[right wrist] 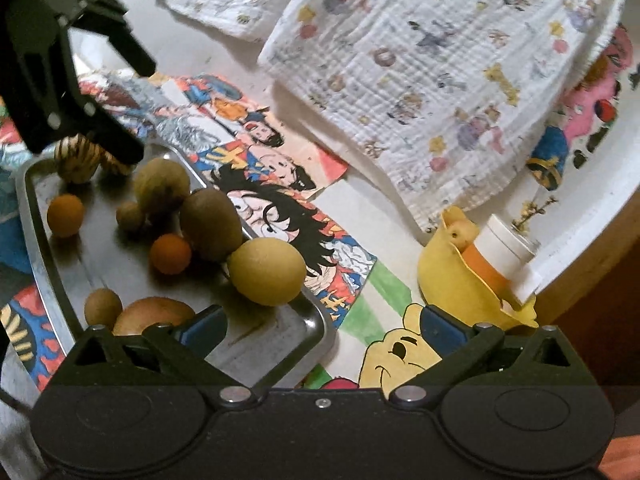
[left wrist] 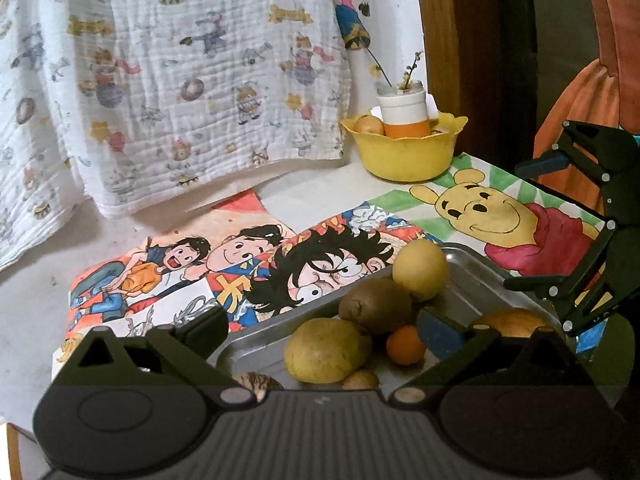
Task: Organize fruits
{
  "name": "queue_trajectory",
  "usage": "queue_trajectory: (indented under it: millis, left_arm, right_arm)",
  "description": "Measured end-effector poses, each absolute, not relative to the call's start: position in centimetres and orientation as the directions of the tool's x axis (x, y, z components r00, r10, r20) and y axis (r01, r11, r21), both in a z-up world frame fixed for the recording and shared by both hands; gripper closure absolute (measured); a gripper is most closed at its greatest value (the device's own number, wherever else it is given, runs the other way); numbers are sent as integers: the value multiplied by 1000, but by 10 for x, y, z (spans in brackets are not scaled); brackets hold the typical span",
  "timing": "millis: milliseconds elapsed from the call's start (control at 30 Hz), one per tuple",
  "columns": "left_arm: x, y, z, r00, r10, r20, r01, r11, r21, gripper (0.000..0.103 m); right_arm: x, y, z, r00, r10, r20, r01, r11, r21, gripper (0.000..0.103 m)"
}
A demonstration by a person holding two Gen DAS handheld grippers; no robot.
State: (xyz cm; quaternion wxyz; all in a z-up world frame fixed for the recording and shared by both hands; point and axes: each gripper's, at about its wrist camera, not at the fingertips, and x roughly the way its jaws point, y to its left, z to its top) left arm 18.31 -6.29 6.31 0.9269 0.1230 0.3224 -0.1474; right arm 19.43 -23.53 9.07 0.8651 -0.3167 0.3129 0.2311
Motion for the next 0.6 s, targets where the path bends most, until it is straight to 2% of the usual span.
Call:
queue_trajectory:
  millis: [400, 600]
  left_arm:
    - [148, -51, 56, 819, -116, -562, 202, 975, 92, 1]
    - [131, -39, 57, 830, -105, -548, 140, 990, 23, 1]
  right_arm:
    - [166, -236, 109, 794, 211, -570, -428, 860, -278, 1]
    - [139, -226, 118, 835, 212, -508, -369, 900, -231, 1]
